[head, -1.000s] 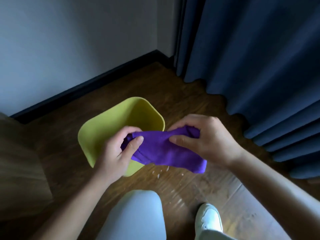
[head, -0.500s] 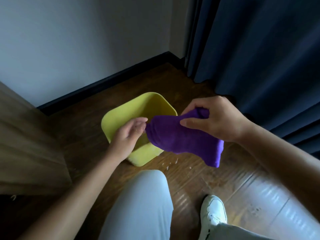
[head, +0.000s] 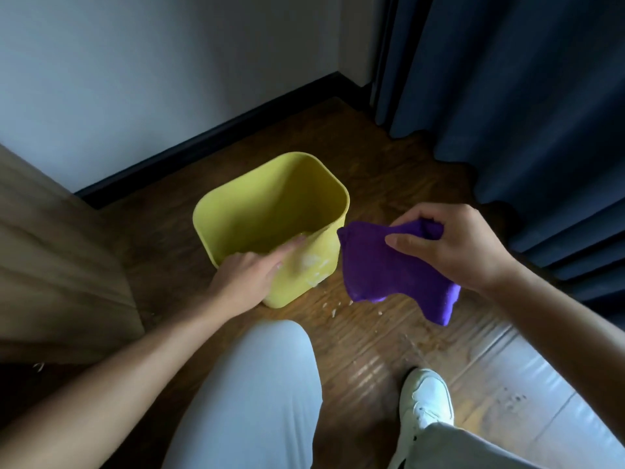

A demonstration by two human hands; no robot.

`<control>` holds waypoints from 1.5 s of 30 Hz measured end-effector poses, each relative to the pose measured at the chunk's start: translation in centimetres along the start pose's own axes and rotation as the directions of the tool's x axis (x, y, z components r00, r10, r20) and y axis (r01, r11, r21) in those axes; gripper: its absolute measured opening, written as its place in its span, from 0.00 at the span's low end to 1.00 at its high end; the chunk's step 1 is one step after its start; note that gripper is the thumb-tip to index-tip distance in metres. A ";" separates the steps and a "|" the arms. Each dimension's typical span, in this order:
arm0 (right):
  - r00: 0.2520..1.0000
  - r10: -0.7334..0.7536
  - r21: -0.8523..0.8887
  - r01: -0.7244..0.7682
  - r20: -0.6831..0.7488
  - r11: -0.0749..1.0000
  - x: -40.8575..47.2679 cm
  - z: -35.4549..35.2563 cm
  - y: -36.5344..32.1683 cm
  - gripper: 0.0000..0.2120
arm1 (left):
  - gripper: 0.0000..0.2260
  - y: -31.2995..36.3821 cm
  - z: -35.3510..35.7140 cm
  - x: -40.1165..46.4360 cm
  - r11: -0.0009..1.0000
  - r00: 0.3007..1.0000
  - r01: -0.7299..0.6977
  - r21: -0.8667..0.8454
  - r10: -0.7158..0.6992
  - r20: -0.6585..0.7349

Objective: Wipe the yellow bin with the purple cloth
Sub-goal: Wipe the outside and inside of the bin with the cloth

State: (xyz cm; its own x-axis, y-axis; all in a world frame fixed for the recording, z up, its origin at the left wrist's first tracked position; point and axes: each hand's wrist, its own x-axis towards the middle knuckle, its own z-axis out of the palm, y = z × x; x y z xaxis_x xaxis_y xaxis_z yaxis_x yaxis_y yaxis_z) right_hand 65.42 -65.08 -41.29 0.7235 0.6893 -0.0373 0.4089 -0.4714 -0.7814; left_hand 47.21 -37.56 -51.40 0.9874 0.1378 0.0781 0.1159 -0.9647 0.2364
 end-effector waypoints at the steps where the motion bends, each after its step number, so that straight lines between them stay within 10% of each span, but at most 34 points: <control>1: 1.000 0.005 0.007 -0.005 -0.019 1.000 -0.1 0.0 0.5 0.05 | 0.31 -0.2 -0.3 0.4 1.000 1.000 0.009 -0.029 -0.009 -0.029; 18: 0.917 0.230 0.306 -0.128 -0.325 0.943 0.3 1.5 3.5 0.06 | 0.21 0.5 2.7 2.1 0.652 0.928 0.368 -0.663 -0.305 0.215; 33: 0.931 -0.345 -0.385 0.277 -0.120 0.880 1.6 16.0 6.6 0.28 | 0.21 2.0 2.5 1.0 0.651 0.913 0.380 -0.658 -0.377 0.154; 45: 0.971 0.121 -0.356 -0.189 -0.206 0.915 -1.3 16.1 13.6 0.33 | 0.21 3.2 1.9 0.4 0.620 0.894 0.412 -0.668 -0.417 0.164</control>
State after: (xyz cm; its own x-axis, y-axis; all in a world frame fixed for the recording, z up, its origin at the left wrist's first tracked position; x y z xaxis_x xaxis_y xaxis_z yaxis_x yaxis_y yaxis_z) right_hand 61.05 -63.51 -61.92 0.8665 0.4992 -0.0021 0.4354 -0.7577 -0.4862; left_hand 48.20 -40.97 -52.45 0.8520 0.4887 -0.1880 0.4067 -0.3916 0.8254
